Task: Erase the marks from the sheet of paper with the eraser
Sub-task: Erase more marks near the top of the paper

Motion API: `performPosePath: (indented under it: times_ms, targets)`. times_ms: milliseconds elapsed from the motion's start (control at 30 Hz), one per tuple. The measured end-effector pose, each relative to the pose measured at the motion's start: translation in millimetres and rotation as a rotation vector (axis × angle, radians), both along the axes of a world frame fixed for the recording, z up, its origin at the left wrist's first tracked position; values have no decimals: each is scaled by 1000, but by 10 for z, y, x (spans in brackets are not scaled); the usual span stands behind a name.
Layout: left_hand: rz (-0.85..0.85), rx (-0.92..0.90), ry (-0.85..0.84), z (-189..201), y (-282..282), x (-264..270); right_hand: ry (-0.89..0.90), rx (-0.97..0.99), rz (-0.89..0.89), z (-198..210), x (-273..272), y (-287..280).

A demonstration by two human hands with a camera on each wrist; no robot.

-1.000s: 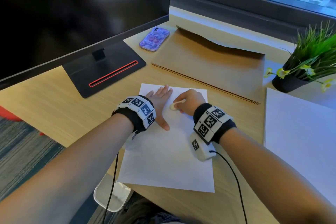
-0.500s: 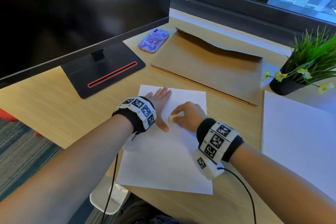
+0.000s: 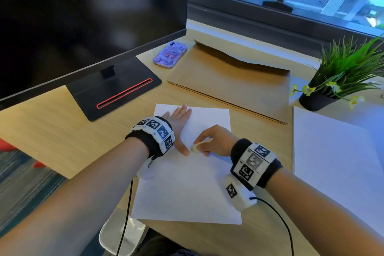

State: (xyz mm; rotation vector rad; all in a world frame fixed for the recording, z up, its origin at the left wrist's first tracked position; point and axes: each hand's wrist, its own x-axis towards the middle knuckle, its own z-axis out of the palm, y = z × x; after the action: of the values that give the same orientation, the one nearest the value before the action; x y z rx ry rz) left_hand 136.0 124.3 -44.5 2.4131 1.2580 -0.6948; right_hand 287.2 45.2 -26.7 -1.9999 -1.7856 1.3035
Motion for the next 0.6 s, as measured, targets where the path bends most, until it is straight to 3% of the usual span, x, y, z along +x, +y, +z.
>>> performPosePath:
  times_ms: [133,200,333,500,600]
  targets:
    - [-22,-43,-28,27,-52,-40,235,-35,-340,-44,157,-135]
    - [-17,-47,-48,30,-93,-42,293,-75,-406,-41,193,-191]
    - [65,-41,-142,46,-155,-5,218,-51,-334,-52,101,-244]
    - [36,-70,-72,44,-144,58,42,35,-205,-42,-13,-42]
    - [35,-86,-52,33,-123,83,-37,124,-273,-11,68,218]
